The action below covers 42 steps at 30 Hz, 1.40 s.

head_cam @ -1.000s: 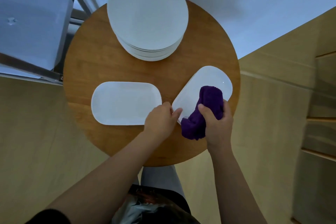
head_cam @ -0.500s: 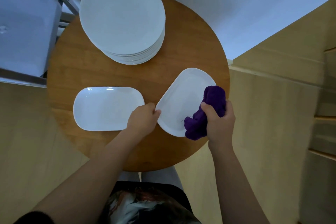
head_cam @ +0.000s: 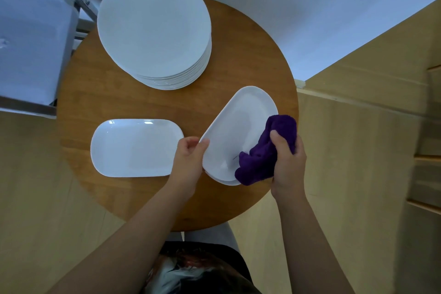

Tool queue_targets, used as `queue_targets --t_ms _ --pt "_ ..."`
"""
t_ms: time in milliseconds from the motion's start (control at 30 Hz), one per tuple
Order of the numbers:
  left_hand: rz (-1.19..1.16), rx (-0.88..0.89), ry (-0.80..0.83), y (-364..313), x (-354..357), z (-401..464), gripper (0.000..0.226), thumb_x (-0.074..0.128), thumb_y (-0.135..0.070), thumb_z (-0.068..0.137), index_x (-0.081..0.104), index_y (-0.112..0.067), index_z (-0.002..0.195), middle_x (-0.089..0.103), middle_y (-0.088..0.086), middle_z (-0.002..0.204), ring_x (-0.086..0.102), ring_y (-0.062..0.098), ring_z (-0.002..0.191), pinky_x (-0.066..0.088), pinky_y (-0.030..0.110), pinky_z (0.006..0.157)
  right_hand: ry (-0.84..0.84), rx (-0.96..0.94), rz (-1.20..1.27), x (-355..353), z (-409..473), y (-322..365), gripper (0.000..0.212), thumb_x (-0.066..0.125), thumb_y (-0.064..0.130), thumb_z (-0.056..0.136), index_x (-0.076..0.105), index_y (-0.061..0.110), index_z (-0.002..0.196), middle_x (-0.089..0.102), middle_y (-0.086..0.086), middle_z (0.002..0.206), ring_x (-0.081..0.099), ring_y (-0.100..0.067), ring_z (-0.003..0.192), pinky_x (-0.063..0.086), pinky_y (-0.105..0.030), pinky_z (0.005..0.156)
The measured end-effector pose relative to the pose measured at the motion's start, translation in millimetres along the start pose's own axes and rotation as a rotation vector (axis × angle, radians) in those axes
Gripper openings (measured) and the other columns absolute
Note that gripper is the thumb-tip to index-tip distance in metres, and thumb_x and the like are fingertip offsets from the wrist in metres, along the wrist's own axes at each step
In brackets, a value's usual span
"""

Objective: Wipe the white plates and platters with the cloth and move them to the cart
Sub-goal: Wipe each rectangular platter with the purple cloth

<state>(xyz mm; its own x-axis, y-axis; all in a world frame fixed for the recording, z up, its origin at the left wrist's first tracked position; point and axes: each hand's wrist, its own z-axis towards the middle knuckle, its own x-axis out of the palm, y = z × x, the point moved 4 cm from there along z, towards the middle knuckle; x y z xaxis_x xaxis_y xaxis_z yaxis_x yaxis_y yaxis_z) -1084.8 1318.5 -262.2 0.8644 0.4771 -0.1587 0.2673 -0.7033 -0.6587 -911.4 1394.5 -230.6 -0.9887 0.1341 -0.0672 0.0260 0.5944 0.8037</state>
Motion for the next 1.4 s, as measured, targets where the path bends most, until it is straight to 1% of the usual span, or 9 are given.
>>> queue_targets --t_ms 133,267,367,433,500,700,900,1133,1400 --pt "-0.071 0.009 0.038 -9 13 -8 0.027 0.039 -0.053 0.093 0.054 -0.037 0.111 0.061 -0.012 0.1 0.062 0.013 0.091 0.051 0.017 0.058 -0.027 0.05 0.091 -7 -1 6 0.03 0.059 0.046 0.08 0.06 0.029 0.106 0.066 0.004 0.094 0.064 -0.015 0.087 0.054 -0.028 0.066" --pt "-0.051 -0.023 0.067 -19 6 -7 0.028 0.037 -0.057 0.092 0.054 -0.039 0.105 0.061 -0.012 0.096 0.061 0.011 0.087 0.047 0.017 0.055 -0.023 -0.009 0.039 -7 5 24 0.018 0.046 0.041 0.091 0.055 0.035 0.105 0.063 0.007 0.099 0.065 -0.005 0.082 0.052 -0.021 0.062" --pt "-0.066 -0.015 0.121 -24 -4 -12 0.034 0.036 -0.058 0.092 0.055 -0.035 0.108 0.061 -0.01 0.097 0.061 0.012 0.087 0.048 0.016 0.054 -0.01 -0.17 -0.355 22 13 37 0.029 0.037 0.035 0.097 0.048 0.025 0.122 0.056 0.001 0.115 0.058 -0.01 0.1 0.047 -0.034 0.082" --pt "-0.129 0.002 0.131 -25 -9 -18 0.029 0.038 -0.056 0.093 0.058 -0.036 0.1 0.065 -0.011 0.091 0.066 0.011 0.082 0.051 0.018 0.054 -0.083 -0.249 -0.76 47 15 32 0.05 0.036 0.041 0.097 0.03 0.023 0.143 0.034 -0.01 0.146 0.034 -0.024 0.132 0.027 -0.047 0.109" --pt "-0.166 0.043 0.091 -29 -18 -23 0.025 0.04 -0.053 0.093 0.059 -0.037 0.09 0.067 -0.014 0.079 0.068 0.006 0.074 0.05 0.017 0.051 -0.123 -0.294 -0.951 76 6 29 0.058 0.031 0.045 0.098 0.014 0.024 0.149 0.009 -0.013 0.157 0.008 -0.027 0.144 0.004 -0.05 0.114" --pt "-0.182 0.196 -0.006 -49 -65 -21 0.036 0.036 -0.045 0.098 0.066 -0.033 0.082 0.073 -0.006 0.083 0.069 0.012 0.084 0.055 0.023 0.064 0.133 -0.521 -0.901 150 -56 10 0.055 0.029 0.04 0.098 0.02 0.019 0.148 0.015 -0.011 0.156 0.01 -0.028 0.144 0.012 -0.045 0.115" --pt "-0.246 0.141 -0.009 -51 -110 -21 0.042 0.037 -0.053 0.095 0.07 -0.028 0.086 0.074 -0.007 0.08 0.07 0.007 0.079 0.053 0.017 0.06 0.455 -0.68 -0.883 169 -127 -18 0.051 0.029 0.033 0.096 0.031 0.024 0.146 0.018 -0.001 0.157 0.002 -0.011 0.144 -0.004 -0.026 0.112" --pt "-0.24 0.027 0.105 -59 -146 -26 0.045 0.045 -0.055 0.09 0.065 -0.015 0.098 0.07 0.011 0.096 0.067 0.028 0.096 0.055 0.042 0.084 0.639 -0.98 -1.032 149 -146 -20 0.039 0.062 0.021 0.08 0.065 0.013 0.118 0.042 -0.016 0.143 0.03 -0.032 0.137 0.027 -0.042 0.109" --pt "-0.065 0.045 0.256 -62 -189 -33 0.069 0.048 -0.054 0.084 0.058 0.008 0.113 0.064 0.027 0.108 0.061 0.043 0.102 0.047 0.057 0.093 0.545 -1.153 -1.179 130 -135 -27 0.042 0.067 0.025 0.077 0.066 0.012 0.116 0.045 -0.019 0.137 0.031 -0.033 0.13 0.04 -0.052 0.101"
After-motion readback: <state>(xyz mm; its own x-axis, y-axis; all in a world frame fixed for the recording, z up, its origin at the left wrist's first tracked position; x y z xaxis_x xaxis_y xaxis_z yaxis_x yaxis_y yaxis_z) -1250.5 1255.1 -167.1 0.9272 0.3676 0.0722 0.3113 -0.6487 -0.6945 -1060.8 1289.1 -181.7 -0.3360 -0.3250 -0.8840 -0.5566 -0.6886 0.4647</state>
